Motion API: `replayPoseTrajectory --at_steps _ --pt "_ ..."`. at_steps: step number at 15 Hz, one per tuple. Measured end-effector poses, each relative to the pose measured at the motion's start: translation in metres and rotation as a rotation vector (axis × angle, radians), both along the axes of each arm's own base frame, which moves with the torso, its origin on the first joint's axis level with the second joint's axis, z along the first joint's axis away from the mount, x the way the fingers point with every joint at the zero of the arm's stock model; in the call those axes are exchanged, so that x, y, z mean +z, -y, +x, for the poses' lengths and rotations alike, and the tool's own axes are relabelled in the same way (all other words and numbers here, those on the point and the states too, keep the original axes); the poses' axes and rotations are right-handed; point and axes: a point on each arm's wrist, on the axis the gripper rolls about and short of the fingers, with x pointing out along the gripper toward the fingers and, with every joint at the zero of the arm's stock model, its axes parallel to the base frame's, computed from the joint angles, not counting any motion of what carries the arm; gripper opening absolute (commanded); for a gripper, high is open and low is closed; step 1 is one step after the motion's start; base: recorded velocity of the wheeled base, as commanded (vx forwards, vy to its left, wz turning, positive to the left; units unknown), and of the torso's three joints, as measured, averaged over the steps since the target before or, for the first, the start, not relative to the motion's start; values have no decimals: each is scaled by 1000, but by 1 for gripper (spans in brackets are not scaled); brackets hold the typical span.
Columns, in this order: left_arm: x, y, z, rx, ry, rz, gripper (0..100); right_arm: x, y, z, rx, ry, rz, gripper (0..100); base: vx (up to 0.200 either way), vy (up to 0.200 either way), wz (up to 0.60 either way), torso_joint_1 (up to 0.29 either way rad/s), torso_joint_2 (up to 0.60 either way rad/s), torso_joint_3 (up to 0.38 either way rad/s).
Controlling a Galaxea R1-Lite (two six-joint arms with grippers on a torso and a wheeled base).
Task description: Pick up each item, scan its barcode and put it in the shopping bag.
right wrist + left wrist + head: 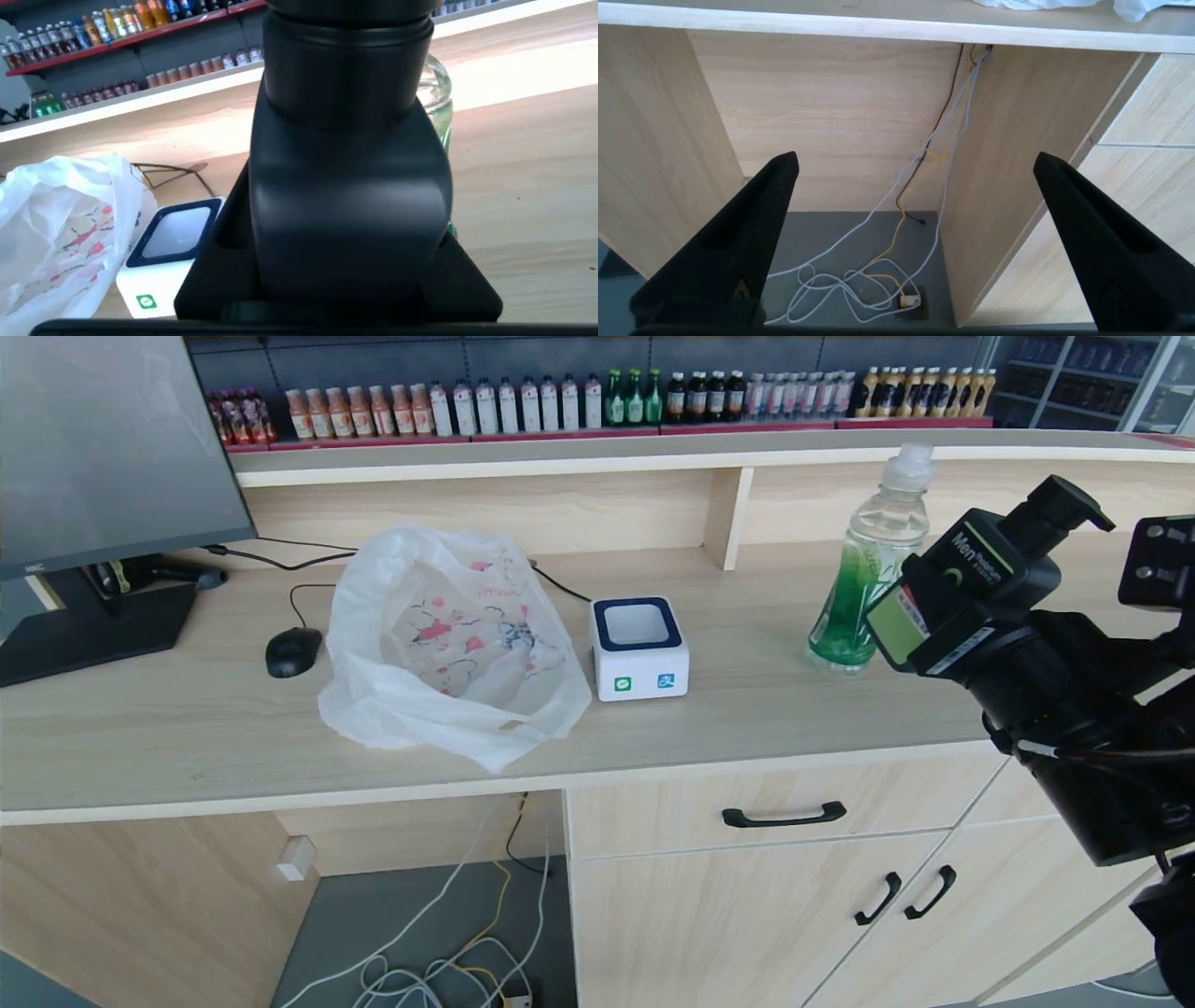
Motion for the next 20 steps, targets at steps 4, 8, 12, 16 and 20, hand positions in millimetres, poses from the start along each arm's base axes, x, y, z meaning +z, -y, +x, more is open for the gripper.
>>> replayPoseTrajectory --at_steps 4,8,12,16,20 --pt "0 0 0 0 0 1 100 0 -1 0 9 3 -3 0 0 200 0 -6 0 4" --pt "0 0 0 -1 0 5 100 -1 -2 1 17 2 -6 0 0 50 0 -1 1 1" --pt "0 0 0 0 0 6 100 -3 -23 -6 139 -6 25 0 0 0 0 0 0 0" --pt "0 0 0 0 0 6 100 9 -49 9 246 -9 148 0 0 0 0 0 0 0" --pt "0 0 0 0 0 6 100 17 -70 33 332 -128 292 0 0 0 0 0 0 0"
